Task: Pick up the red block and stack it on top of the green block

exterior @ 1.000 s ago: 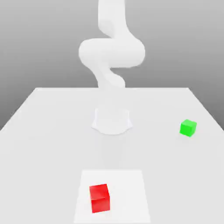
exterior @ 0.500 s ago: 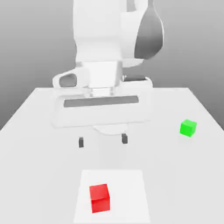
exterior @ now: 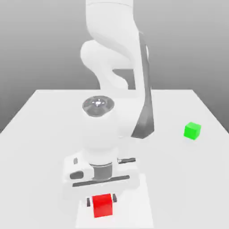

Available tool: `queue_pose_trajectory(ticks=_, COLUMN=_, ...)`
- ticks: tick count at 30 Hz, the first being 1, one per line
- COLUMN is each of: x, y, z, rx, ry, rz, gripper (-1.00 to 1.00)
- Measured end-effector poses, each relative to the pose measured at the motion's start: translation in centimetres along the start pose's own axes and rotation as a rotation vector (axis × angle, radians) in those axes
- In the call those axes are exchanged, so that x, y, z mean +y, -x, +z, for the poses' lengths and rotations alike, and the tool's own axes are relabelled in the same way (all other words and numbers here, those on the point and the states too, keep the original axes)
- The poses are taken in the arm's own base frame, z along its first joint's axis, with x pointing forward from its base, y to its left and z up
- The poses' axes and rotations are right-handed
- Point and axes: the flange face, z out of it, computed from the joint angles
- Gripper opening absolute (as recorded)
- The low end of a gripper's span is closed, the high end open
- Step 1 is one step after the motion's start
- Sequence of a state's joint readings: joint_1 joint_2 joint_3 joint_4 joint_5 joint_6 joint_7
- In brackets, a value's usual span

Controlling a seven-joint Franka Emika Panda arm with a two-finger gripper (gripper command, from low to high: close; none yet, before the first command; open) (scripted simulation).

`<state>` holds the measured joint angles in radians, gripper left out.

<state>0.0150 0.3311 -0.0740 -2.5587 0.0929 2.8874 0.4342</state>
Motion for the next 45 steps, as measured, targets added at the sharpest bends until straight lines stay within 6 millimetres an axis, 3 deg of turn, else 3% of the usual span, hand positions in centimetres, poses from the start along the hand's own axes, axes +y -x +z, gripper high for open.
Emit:
queue_pose_trajectory(ticks=3, x=0.0, y=0.0, z=-0.1, rx=0.000, ry=0.000, rz=0.000, gripper=-1.00)
queue_pose_trajectory(ticks=8, x=0.0, y=0.0, z=-5.2, rx=0.000, ry=-0.001, rz=0.000, gripper=-1.00)
queue_pose_trajectory(ticks=9, x=-0.9, y=0.7, z=-6.0, rx=-0.004, ry=-0.007, rz=-0.018, gripper=-1.00)
queue_pose_trajectory(ticks=11, x=-4.4, y=3.7, z=-6.8, rx=-0.015, ry=-0.026, rz=-0.091, gripper=-1.00)
queue_pose_trajectory(ticks=15, x=-11.7, y=12.7, z=-8.1, rx=-0.040, ry=-0.058, rz=-0.295, gripper=-1.00)
queue_pose_trajectory(ticks=19, x=-15.6, y=21.6, z=-9.2, rx=-0.060, ry=-0.074, rz=-0.467, gripper=-1.00)
queue_pose_trajectory(ticks=22, x=-16.7, y=27.6, z=-9.9, rx=-0.068, ry=-0.076, rz=-0.576, gripper=-1.00)
queue_pose_trajectory(ticks=28, x=-15.9, y=39.4, z=-10.6, rx=-0.064, ry=-0.059, rz=-0.801, gripper=-1.00)
queue_pose_trajectory(ticks=35, x=-10.5, y=51.3, z=-10.2, rx=-0.017, ry=-0.012, rz=-1.082, gripper=-1.00)
queue_pose_trajectory(ticks=38, x=-9.3, y=53.0, z=-9.8, rx=0.003, ry=-0.004, rz=-1.130, gripper=-1.00)
queue_pose_trajectory(ticks=45, x=-9.5, y=53.2, z=-8.4, rx=0.021, ry=-0.008, rz=-1.139, gripper=-1.00)
